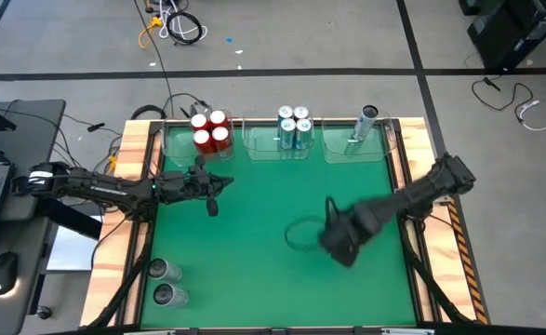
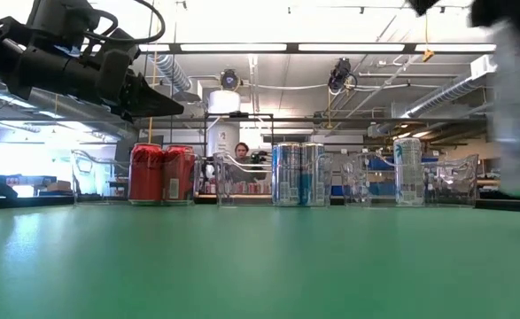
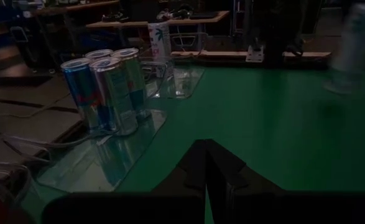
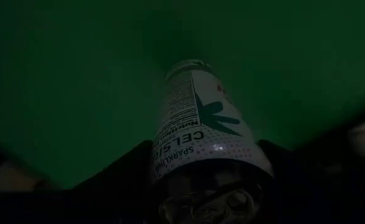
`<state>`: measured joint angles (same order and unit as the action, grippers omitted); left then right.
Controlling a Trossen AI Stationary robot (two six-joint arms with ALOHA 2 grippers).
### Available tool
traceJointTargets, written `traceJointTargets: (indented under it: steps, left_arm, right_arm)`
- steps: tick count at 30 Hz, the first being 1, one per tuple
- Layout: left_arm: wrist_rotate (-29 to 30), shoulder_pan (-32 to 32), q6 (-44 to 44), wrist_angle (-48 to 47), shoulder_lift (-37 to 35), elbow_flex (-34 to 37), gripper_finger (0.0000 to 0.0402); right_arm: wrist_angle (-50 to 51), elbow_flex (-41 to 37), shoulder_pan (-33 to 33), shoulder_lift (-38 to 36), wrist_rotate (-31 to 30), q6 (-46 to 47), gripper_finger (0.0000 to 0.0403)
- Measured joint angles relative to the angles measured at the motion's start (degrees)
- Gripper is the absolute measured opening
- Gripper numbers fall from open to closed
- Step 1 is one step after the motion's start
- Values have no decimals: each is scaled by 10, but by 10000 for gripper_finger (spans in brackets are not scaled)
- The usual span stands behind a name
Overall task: Sort soda cans
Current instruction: Put the white soda can into the transparent right bin
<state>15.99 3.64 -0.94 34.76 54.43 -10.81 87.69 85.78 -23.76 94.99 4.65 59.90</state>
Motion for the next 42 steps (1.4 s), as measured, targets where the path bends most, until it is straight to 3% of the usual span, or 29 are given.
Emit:
traceJointTargets:
  steps: [2, 11, 24, 32, 42]
  left_arm:
    - [4, 0, 0, 0, 0, 0, 5]
    - [5, 0, 10, 0, 0, 0, 5]
    - [5, 0, 11, 0, 0, 0, 5]
    - [5, 0, 12, 0, 0, 0, 5]
    - [5, 0, 12, 0, 0, 0, 5]
  right_arm:
    - [34, 15, 48, -7, -35, -63, 245]
    - [17, 123, 266, -19, -144, -324, 245]
    - [2, 191, 544, -3, -215, -541, 245]
    - [-38, 191, 635, 68, -208, -626, 245]
    - [-49, 191, 678, 158, -200, -661, 245]
